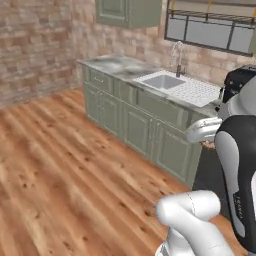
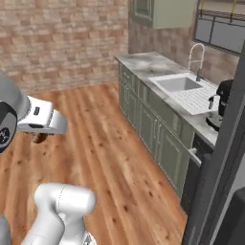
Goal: Take the shrimp, sweet potato, and mushroom from the freezer and place them in the bowl on the counter.
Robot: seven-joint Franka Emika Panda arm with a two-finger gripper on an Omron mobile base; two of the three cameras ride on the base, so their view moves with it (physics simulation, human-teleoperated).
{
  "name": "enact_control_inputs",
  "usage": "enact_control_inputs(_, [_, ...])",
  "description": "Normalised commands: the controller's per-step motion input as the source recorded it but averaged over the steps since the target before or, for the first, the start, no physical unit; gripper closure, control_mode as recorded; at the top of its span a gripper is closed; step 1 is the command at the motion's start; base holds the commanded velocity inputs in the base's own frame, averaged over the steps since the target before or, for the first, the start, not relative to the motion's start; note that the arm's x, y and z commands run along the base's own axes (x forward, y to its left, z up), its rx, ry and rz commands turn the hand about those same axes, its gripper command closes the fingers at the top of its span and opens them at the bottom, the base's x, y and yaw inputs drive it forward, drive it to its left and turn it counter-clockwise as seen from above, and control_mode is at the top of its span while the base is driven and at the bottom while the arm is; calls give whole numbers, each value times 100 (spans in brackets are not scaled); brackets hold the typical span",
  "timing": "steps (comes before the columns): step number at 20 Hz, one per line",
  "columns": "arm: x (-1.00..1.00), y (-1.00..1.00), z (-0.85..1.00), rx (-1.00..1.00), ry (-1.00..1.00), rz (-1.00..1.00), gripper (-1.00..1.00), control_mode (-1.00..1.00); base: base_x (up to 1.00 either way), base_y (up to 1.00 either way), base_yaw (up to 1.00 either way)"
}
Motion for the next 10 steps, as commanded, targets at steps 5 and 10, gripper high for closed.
enact_control_inputs(5, [0,0,0,0,0,0,100,100,42,18,-77])
enact_control_inputs(10, [0,0,0,0,0,0,100,100,51,32,-75])
